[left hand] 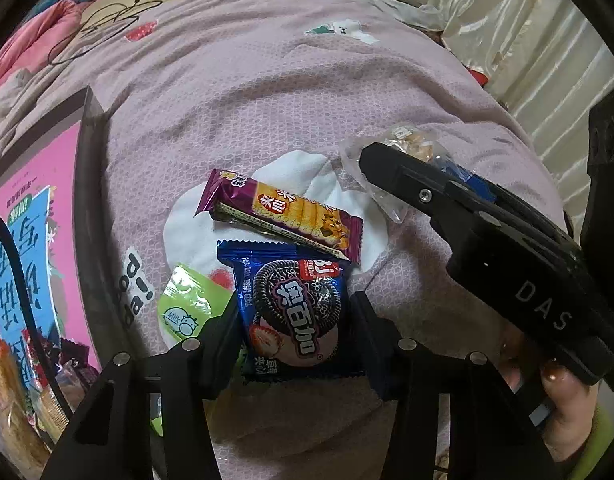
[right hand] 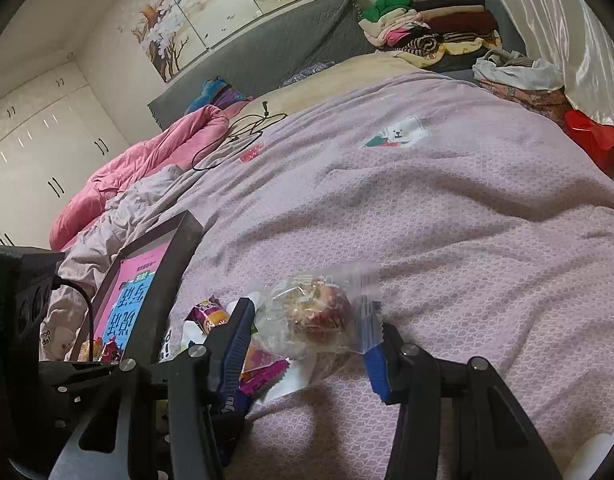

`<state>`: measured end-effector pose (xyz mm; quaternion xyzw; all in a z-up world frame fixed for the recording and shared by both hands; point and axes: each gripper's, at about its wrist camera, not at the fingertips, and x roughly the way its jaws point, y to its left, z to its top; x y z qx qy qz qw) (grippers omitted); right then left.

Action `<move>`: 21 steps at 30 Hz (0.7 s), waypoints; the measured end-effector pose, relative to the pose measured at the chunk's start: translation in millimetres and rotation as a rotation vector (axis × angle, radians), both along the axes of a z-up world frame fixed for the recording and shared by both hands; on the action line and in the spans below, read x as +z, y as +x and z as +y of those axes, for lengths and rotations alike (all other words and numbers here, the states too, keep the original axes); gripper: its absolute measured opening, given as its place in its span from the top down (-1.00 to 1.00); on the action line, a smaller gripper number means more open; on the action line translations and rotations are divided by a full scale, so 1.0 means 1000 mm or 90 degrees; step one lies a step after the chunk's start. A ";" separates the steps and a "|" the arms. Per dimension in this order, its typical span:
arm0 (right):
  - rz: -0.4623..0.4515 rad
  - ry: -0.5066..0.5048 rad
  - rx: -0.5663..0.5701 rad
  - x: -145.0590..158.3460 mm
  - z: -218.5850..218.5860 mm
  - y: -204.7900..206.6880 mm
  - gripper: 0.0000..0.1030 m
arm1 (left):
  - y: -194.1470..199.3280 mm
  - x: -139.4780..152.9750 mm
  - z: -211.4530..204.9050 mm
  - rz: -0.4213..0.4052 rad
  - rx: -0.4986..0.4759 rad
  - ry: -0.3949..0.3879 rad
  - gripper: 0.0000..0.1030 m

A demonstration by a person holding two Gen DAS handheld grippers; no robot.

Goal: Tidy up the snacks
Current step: 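Grasp the blue Oreo packet with the left tool while the right tool grasps the clear bagged bun, then lift the Oreo packet and bagged bun and carry them over the tray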

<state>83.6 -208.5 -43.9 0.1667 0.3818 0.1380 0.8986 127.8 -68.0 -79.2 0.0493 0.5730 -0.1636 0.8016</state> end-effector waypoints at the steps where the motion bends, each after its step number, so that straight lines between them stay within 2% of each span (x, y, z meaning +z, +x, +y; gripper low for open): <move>1: 0.000 0.000 0.001 0.000 0.000 0.000 0.02 | -0.001 0.000 -0.001 -0.002 -0.003 0.003 -0.03; 21: -0.027 0.001 0.005 0.007 0.001 -0.005 0.02 | -0.018 0.037 0.024 -0.030 0.013 -0.031 -0.03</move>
